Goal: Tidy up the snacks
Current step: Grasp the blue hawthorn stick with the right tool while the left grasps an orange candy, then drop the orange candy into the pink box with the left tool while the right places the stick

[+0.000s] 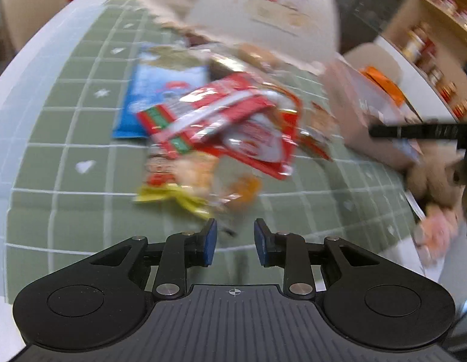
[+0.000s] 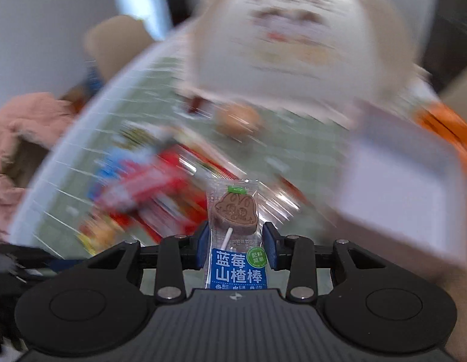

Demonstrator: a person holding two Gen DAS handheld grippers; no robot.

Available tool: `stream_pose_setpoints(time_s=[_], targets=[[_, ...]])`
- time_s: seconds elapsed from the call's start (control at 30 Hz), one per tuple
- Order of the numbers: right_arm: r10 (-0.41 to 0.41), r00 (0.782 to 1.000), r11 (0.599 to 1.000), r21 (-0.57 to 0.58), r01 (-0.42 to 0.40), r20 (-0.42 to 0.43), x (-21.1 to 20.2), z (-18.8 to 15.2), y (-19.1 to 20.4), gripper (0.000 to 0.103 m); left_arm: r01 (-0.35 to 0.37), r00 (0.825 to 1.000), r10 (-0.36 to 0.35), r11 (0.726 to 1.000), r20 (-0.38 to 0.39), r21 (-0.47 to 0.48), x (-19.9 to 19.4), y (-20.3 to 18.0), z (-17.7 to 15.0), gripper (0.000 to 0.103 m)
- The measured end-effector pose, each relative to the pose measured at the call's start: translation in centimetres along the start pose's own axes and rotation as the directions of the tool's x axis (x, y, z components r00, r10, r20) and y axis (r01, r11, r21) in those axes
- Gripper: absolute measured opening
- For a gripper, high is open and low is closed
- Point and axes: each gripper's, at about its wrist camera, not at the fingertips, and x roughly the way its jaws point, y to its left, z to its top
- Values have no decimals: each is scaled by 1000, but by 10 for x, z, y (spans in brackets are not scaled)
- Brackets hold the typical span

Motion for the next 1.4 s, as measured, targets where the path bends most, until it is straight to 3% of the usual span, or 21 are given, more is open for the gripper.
stream_pose_setpoints(time_s=[0.13,0.23,0.37,0.5,0.57,0.63,0.77,0.83,0.9,0.97,1.03,1.1,1.2,1.27,1.4], targets=[[-67,998,990,125,68,-18,-14,-53,-41,37,-88,995,78,978,61,187,-4,-33,7,31],[-84,996,979,182,87,-25,-13,-79,-48,36,-154,988,153,942,28,298,10,-43,19,31],[-70,998,978,198,70,-8,-27,-105,-51,36,-156,981,186,927,-57,341,34,-40,25,31],[-92,996,976,201,88,12,-46,-119,-55,37,-153,980,186,926,-66,346,44,-43,23,29],[-110,994,972,212,103,22,-54,-124,-59,37,-122,986,151,940,-68,320,42,-55,24,25],[-136,990,968,218,124,41,-65,-129,-63,37,-37,997,54,950,-47,310,31,-72,27,23],[-159,983,961,243,133,90,-89,-135,-71,37,28,995,-60,927,74,374,1,-125,53,23],[-166,979,958,256,132,118,-97,-134,-76,37,60,981,-128,915,146,399,-16,-151,75,23],[-186,974,952,270,146,130,-103,-135,-80,37,132,959,-211,923,188,362,-28,-167,97,23],[-175,974,949,288,129,141,-105,-137,-86,37,238,920,-315,922,232,307,-30,-190,131,23],[-173,976,944,306,126,132,-101,-135,-91,37,299,870,-390,904,301,307,-24,-217,162,25],[-195,972,942,303,147,134,-98,-130,-91,37,322,856,-407,902,317,288,-7,-234,184,26],[-209,962,946,286,154,173,-104,-127,-87,37,346,842,-405,913,356,217,2,-224,189,28],[-208,958,948,283,147,198,-110,-127,-88,37,324,853,-373,927,364,191,1,-206,180,28],[-209,951,939,320,129,230,-119,-114,-106,37,289,910,-301,954,286,83,19,-158,149,28]])
